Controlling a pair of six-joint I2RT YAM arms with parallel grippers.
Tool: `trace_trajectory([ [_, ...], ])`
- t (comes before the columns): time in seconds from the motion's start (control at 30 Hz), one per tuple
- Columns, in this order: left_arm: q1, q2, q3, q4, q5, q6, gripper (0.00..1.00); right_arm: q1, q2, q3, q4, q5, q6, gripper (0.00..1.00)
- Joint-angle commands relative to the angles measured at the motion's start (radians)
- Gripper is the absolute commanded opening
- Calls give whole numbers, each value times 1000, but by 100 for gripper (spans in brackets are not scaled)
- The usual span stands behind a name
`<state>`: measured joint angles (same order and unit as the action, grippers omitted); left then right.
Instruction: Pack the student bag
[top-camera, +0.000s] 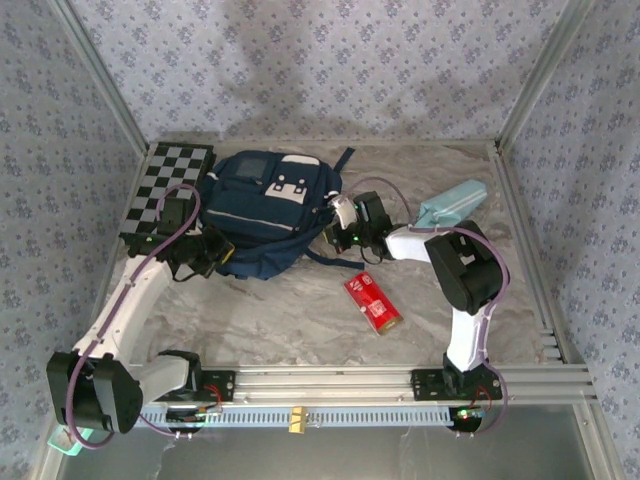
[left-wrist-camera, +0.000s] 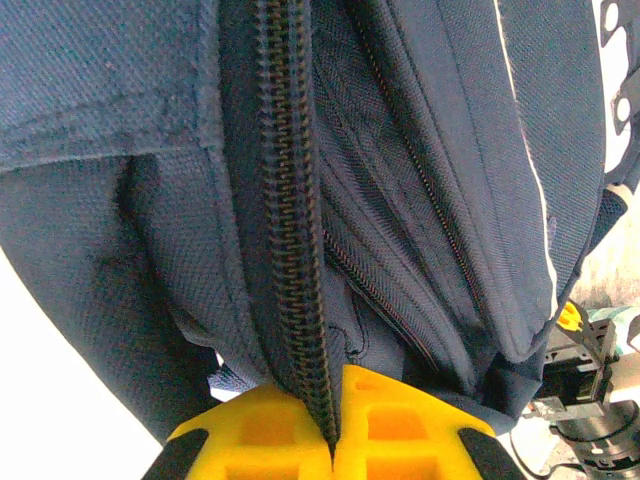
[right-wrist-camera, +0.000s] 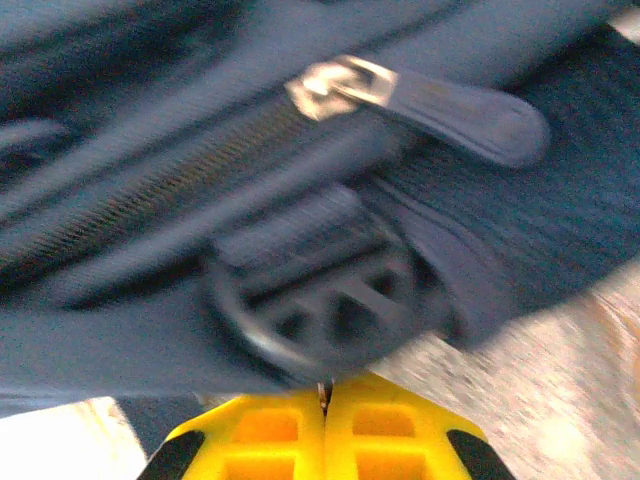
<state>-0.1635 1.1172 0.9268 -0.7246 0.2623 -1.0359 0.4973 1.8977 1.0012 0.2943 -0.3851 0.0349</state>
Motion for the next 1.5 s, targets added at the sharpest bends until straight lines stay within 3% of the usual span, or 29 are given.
trace_trajectory([
  [0.0, 8, -55, 40, -19, -24, 30, 0, -48, -54, -16, -73, 143, 35, 0],
  [0.17, 17, -70, 33, -27, -26, 36, 0, -69, -122, -75, -98, 244, 62, 0],
  [0.37, 27, -65, 41, -37, -21, 51, 0, -65, -186, -114, -153, 253, 54, 0],
  [0.63, 79, -31, 33, -18, -10, 94, 0, 11, -302, -216, -236, 375, 169, 0],
  [0.77, 79, -33, 17, -8, 23, 98, 0, 27, -317, -176, -278, 357, 186, 0],
  [0.8, 76, -43, 10, -14, 23, 100, 2, 36, -318, -150, -307, 368, 198, 0],
  [0.9, 75, -84, -8, -29, 25, 111, 22, 34, -289, -42, -424, 340, 279, 6],
  [1.0, 73, -124, -20, -63, -7, 111, 31, 35, -245, 74, -537, 290, 372, 14],
  [1.17, 44, -155, -67, -31, -26, 77, 36, 56, -157, 283, -657, 268, 534, 30],
  [1.47, -165, 12, -32, 115, -133, 51, 38, 103, 171, 766, -935, 269, 681, 40],
])
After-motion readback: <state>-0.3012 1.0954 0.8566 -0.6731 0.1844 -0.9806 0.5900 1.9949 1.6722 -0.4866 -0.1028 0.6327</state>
